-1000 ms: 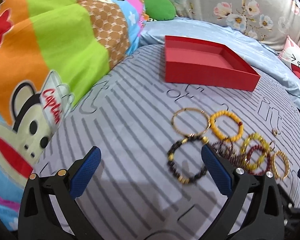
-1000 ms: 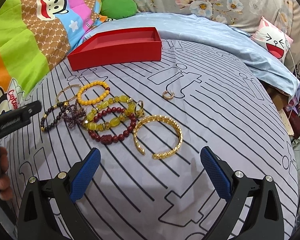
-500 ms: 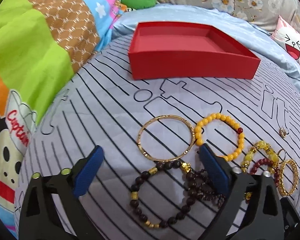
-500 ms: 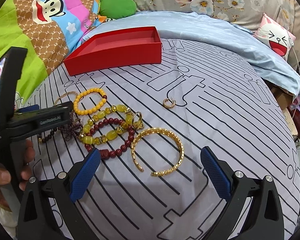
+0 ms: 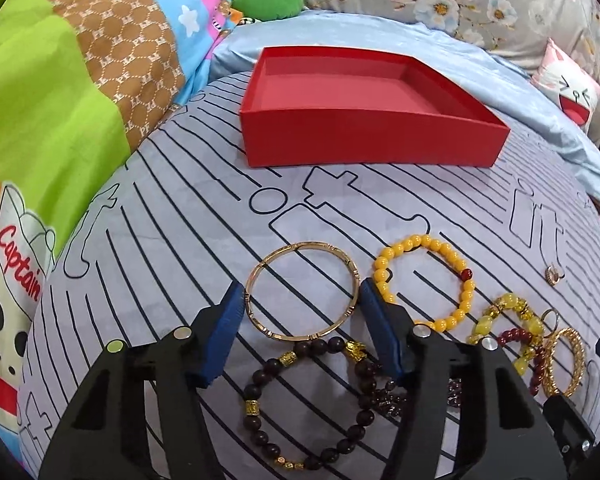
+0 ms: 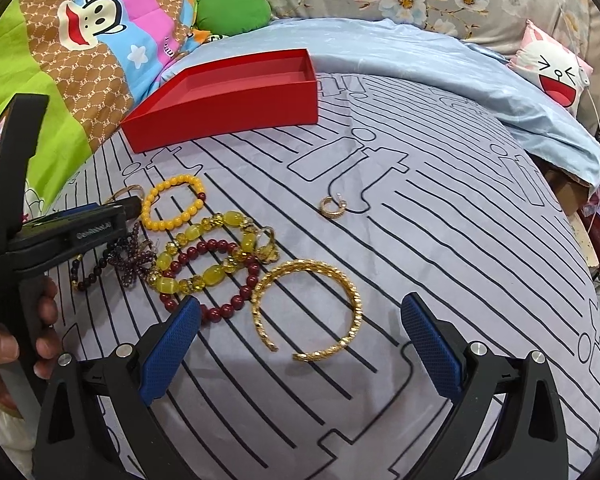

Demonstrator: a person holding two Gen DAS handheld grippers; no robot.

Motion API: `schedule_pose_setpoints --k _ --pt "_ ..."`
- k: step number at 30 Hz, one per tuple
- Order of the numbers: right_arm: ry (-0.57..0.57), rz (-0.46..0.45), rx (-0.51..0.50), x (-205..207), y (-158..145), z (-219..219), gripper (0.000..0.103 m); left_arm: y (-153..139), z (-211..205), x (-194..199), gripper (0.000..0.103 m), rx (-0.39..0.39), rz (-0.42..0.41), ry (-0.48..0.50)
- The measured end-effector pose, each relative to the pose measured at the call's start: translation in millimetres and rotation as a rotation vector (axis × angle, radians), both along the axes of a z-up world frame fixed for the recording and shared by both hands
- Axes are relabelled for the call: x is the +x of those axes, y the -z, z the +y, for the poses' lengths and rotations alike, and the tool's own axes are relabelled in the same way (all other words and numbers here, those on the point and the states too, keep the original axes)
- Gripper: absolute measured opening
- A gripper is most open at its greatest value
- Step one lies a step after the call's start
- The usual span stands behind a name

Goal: Organize jewelry
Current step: 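Close the left tool on the thin gold bangle while the right tool grasps the gold twisted cuff, then carry both bangles into the red tray and open both tools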

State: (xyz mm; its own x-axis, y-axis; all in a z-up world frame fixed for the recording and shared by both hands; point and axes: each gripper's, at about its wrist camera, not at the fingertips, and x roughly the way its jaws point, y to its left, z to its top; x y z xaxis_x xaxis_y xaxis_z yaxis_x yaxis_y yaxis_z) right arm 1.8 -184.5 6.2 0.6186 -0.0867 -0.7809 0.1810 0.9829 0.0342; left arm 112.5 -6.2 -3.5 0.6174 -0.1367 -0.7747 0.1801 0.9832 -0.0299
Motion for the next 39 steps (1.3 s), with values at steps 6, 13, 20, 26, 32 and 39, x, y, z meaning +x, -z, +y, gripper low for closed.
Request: schedule_pose_setpoints --k 6,13,20,26,32,39 --pt "0.006 -0.011 0.0 -5.0 -1.4 -9.2 0.096 -11.1 14.3 -21.4 0.057 -0.026 -0.04 -0.041" --pt "-0.01 0.013 -0.011 5.1 6.1 -6.4 0.082 -21.1 22.9 -54.9 0.057 -0.034 -0.071 -0.043" --pt "-0.012 0.028 -0.034 9.0 10.3 -1.3 0.063 -21.8 26.7 -70.0 0.057 -0.057 -0.065 -0.044" --pt "-0.015 0.022 -0.016 4.3 8.6 -2.5 0.056 -26.4 25.6 -78.9 0.057 -0.072 -0.071 -0.031" --pt "-0.015 -0.014 0.019 -1.6 -8.3 -5.6 0.056 -37.0 25.8 -83.3 0.057 -0.083 -0.083 -0.023" --pt "-0.076 -0.079 0.021 21.7 -46.0 -8.7 0.056 -65.7 20.0 -63.3 0.057 -0.085 -0.128 -0.002"
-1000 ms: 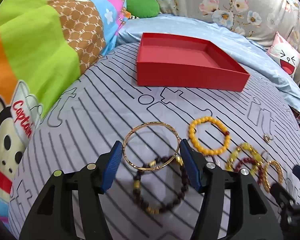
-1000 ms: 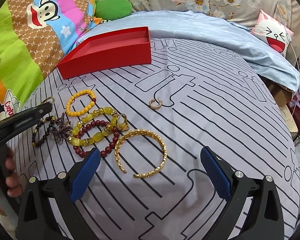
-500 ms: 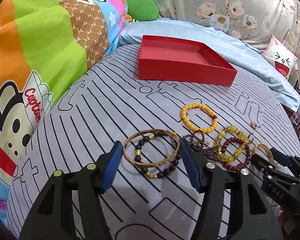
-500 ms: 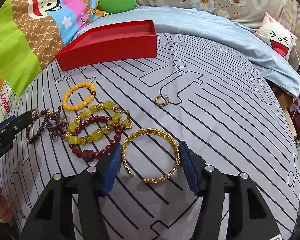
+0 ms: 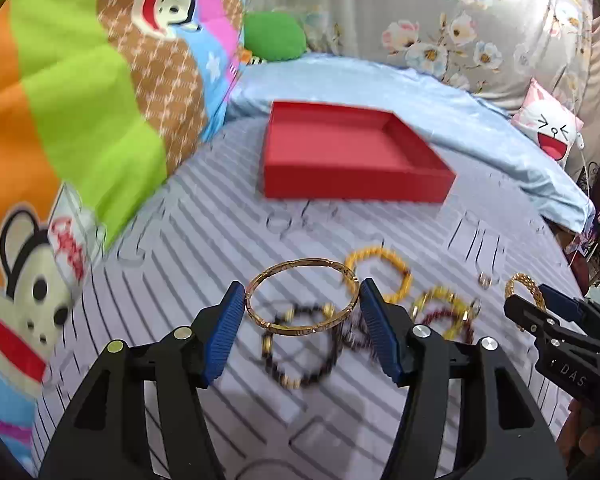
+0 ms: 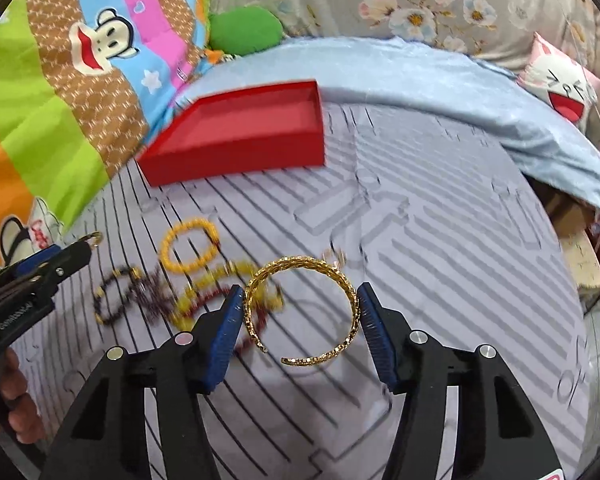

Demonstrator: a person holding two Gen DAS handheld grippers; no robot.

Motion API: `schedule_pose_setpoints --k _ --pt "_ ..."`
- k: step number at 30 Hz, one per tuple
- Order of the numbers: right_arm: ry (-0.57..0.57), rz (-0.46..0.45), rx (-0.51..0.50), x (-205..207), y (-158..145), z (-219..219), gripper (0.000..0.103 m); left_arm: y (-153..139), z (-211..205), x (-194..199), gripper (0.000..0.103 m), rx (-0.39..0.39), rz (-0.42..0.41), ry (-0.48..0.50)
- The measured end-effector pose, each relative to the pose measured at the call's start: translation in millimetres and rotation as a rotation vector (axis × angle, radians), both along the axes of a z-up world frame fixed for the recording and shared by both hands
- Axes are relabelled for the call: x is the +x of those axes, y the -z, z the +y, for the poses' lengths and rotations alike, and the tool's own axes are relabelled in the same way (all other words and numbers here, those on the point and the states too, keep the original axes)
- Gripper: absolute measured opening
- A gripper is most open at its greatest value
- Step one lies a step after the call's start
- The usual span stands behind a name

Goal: Organize jewelry
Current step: 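Carry both bangles into the red tray and open both tools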

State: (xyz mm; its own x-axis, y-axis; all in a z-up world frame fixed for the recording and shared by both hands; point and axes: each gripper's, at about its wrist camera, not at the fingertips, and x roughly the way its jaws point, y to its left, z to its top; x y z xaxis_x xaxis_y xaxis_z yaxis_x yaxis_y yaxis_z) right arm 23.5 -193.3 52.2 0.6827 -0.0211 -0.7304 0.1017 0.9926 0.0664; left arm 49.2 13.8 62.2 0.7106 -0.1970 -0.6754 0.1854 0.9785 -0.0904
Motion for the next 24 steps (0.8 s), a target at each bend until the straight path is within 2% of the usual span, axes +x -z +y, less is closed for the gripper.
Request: schedule_pose_setpoints --k 3,9,12,19,24 --pt "-0.034 -0.025 0.013 24.4 -16.2 -4.8 0.056 -15.9 -5.1 22.2 0.057 -0.009 -0.019 0.015" --pt "-0.089 -0.064 0.091 111.3 -50.6 -24.9 0.056 -46.9 -21.1 91.4 0.057 -0.015 -0.059 0.038" --pt "-0.106 -0.074 0.069 156.5 -59.7 -24.8 0.056 -54.6 -28.7 126.9 0.057 0.003 -0.079 0.031" --pt "-0.143 -0.034 0.023 249.0 -48.3 -16.9 0.056 -43.0 -54.6 225.5 0.057 0.017 -0.034 0.05" --pt "-0.147 0.025 0.007 306.8 -31.8 -14.1 0.056 -24.1 -71.0 273.1 0.057 0.041 0.009 0.071"
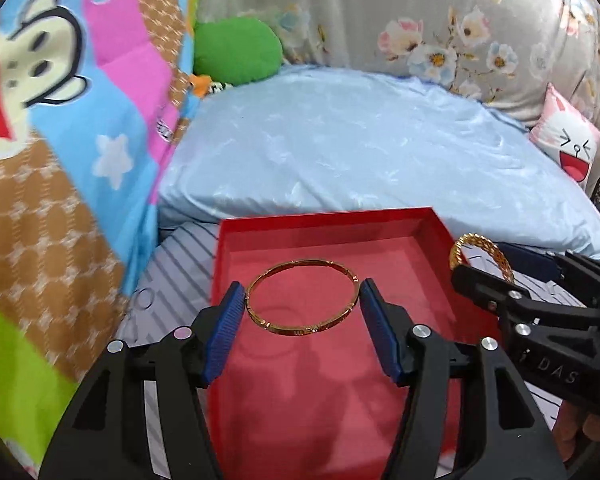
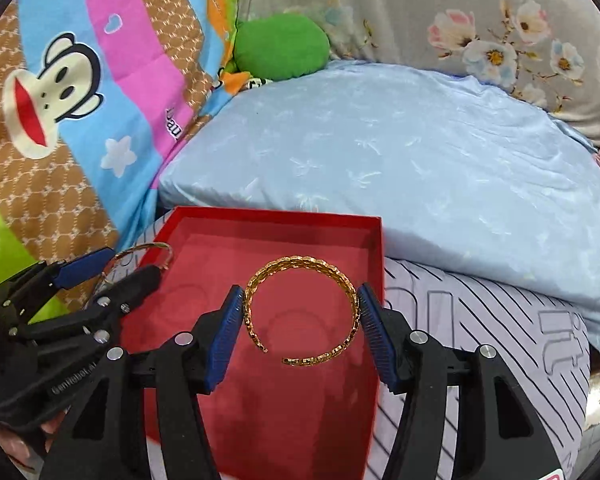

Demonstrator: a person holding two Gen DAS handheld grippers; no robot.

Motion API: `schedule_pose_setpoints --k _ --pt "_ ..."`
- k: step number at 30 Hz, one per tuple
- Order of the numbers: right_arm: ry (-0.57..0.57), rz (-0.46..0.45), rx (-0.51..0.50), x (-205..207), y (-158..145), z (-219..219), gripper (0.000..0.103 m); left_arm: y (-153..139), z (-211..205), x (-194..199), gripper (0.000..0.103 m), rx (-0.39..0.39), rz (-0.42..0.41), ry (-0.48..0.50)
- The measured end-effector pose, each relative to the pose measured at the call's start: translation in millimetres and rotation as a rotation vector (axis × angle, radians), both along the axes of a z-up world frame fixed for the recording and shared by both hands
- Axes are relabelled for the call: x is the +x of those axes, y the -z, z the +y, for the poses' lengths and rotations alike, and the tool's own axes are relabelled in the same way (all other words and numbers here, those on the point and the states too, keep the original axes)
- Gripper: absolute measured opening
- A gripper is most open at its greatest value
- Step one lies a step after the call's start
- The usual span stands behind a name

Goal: Organize jewelry
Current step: 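Carry both bangles into the red tray and open both tools, then withdraw both tools from the tray back over the bracelets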

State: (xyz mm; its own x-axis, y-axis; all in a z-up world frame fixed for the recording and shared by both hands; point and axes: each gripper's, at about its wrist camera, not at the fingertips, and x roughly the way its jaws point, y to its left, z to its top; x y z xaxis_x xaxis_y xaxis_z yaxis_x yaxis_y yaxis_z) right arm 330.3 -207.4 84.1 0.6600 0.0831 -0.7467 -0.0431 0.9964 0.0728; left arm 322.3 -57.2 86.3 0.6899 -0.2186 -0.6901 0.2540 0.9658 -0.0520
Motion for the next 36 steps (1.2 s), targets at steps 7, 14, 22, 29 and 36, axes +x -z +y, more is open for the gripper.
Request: schedule_pose_setpoints --k 7,14,22,29,36 --pt "-0.001 0.077 -0.026 42.1 25.7 7.0 0.056 26.4 -3.9 46.5 0.057 0.004 0.074 -0.009" --pt "-0.004 0.09 -0.049 50.7 35.1 9.3 0.059 35.1 -4.5 59.5 0.057 0.036 0.089 -0.012" --pt "0.01 0.037 -0.044 30.3 14.2 6.6 0.069 17.2 5.1 47.1 0.07 0.037 0.051 -0.052" --pt "0.006 -0.02 -0.027 -25.6 -16.8 1.3 0.071 -10.4 18.0 -2.7 0.073 0.054 -0.005 -0.041" --pt "-0.002 -0.042 -0.044 -92.9 -33.0 2.4 0.072 -28.1 30.8 -69.6 0.073 0.061 -0.027 -0.033"
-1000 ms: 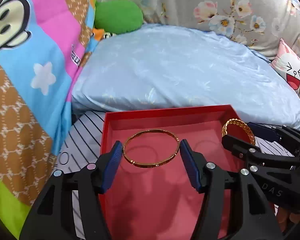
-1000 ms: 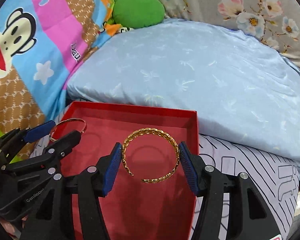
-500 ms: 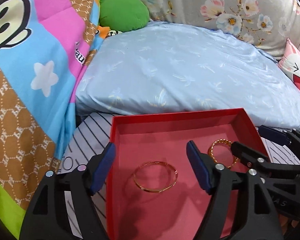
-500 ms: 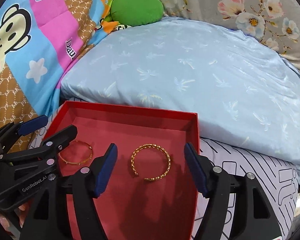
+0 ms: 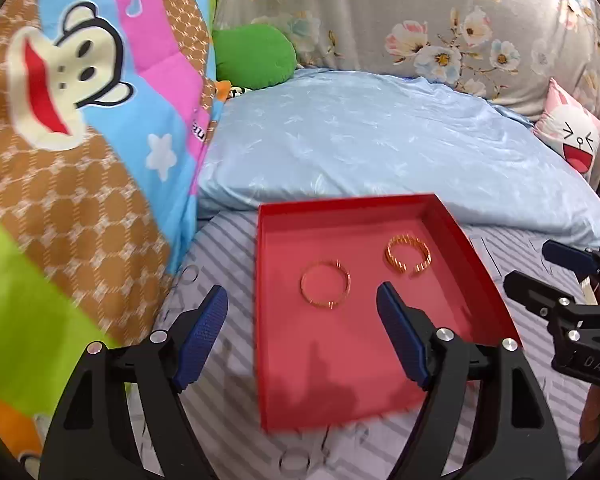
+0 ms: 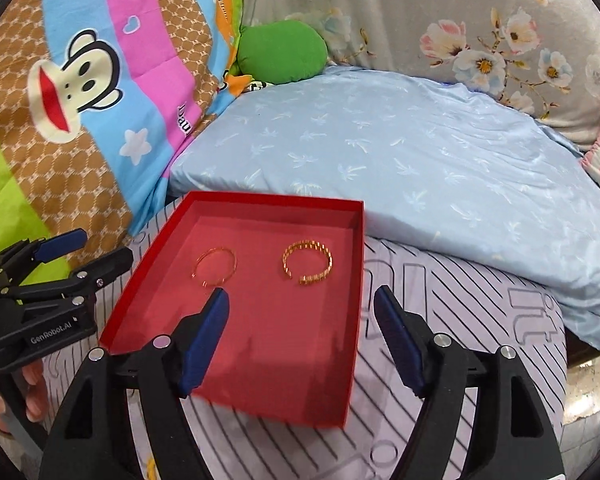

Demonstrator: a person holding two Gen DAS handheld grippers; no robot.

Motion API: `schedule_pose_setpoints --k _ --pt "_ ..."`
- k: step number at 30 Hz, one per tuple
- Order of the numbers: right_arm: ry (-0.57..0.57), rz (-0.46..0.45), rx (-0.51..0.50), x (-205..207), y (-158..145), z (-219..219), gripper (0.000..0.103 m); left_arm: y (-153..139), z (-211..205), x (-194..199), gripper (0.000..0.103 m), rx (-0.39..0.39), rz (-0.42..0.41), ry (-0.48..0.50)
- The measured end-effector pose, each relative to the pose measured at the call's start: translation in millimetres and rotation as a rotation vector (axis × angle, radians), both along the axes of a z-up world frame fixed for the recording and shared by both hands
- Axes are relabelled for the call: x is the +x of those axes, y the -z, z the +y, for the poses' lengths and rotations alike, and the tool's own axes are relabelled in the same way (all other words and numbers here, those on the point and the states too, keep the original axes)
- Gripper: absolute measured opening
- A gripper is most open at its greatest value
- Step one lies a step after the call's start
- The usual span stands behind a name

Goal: Organize jewelry
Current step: 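Withdraw both tools from the tray back over the bracelets, then grasp the black-and-gold bead bracelet with the left tool while the right tool grasps a small gold ring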

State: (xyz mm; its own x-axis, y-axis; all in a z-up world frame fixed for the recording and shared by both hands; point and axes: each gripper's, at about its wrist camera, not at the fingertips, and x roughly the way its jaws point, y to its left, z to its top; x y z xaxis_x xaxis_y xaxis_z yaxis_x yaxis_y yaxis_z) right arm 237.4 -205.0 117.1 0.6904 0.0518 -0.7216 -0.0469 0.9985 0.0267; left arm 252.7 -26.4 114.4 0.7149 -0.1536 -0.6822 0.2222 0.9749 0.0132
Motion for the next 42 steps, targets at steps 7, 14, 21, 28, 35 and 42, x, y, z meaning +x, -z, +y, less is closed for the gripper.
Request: schedule_pose_setpoints --k 7,14,21,28,35,42 --pt "0.0 -0.012 -0.019 -81.2 0.1 2.7 0.072 6.8 9.9 -79.8 0.076 0.034 -0.01 0.032" --pt "0.031 0.019 -0.038 -159.4 27.8 5.0 0.072 34.9 24.9 -144.1 0.076 0.043 0.013 0.017" --pt "0.088 0.086 0.023 -211.8 63.4 7.1 0.072 61.9 35.6 -194.5 0.076 0.044 0.018 -0.032" --pt "0.121 0.102 0.029 -238.2 85.5 18.2 0.072 85.2 48.6 -209.8 0.076 0.016 0.059 -0.085" --pt "0.129 0.133 0.062 -250.1 103.8 19.3 0.072 98.6 66.3 -207.2 0.067 -0.009 0.098 -0.129" --pt "0.141 0.128 0.067 -251.0 105.9 17.0 0.072 109.8 62.1 -201.0 0.057 -0.015 0.135 -0.112"
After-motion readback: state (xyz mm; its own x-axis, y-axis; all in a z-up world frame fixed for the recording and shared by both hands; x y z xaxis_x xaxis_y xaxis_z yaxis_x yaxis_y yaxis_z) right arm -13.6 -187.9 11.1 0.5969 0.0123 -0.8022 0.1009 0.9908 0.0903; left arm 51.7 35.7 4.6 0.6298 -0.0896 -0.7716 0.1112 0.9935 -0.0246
